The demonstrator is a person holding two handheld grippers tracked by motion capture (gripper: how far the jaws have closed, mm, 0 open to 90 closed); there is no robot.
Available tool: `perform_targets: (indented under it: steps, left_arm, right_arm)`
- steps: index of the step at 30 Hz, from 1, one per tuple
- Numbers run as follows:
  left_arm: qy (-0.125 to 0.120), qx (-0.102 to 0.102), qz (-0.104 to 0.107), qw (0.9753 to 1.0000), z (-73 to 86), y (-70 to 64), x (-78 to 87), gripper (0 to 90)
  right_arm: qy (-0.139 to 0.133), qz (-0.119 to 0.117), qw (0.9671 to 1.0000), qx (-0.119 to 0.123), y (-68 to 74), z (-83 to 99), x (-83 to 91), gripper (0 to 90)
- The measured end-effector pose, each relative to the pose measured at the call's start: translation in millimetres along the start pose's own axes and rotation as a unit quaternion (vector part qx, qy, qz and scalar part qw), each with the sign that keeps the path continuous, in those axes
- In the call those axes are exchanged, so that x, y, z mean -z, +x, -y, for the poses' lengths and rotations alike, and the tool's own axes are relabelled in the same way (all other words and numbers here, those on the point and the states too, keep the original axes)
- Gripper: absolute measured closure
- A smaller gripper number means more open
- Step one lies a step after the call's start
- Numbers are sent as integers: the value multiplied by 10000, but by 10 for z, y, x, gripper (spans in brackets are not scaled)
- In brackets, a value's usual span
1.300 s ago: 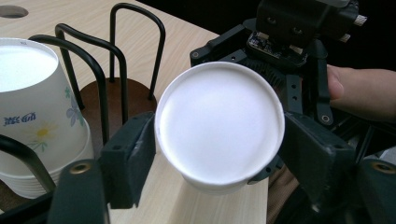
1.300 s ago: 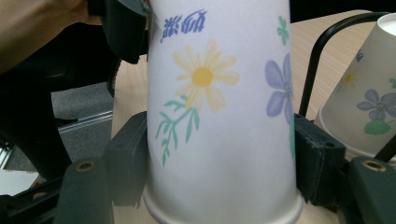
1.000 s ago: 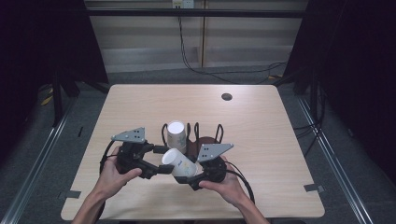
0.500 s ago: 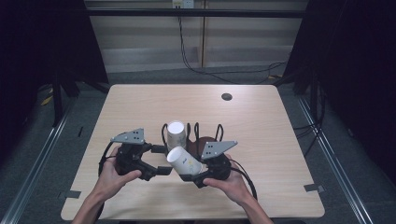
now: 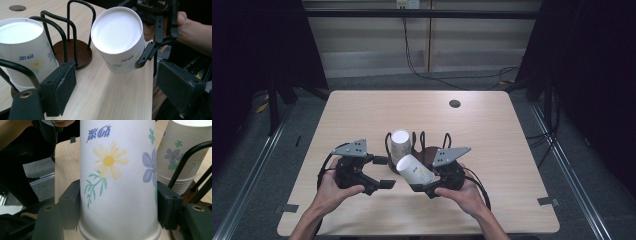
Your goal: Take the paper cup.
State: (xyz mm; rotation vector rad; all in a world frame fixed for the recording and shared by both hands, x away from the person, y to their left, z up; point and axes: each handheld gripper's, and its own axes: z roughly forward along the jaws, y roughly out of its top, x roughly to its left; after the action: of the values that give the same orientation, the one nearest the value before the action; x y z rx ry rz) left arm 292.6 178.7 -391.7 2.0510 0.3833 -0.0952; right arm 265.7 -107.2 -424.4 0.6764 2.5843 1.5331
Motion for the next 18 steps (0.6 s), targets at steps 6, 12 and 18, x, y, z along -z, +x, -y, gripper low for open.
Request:
perform_targets:
  steps: [6,12,18]
  left_arm:
    - [77,15,-20,10000,22,12,-18,173]
    - [226,-87,-88,9997,36,15,-36,175]
    - [421,-197,-170,9988,48,10,-68,176]
  right_arm:
    - [241,57,9997,70,-2,6,-13,326]
    - [420,37,9990,112,5,6,-30,326]
    - [628,-17,9980,116,4,12,-48,326]
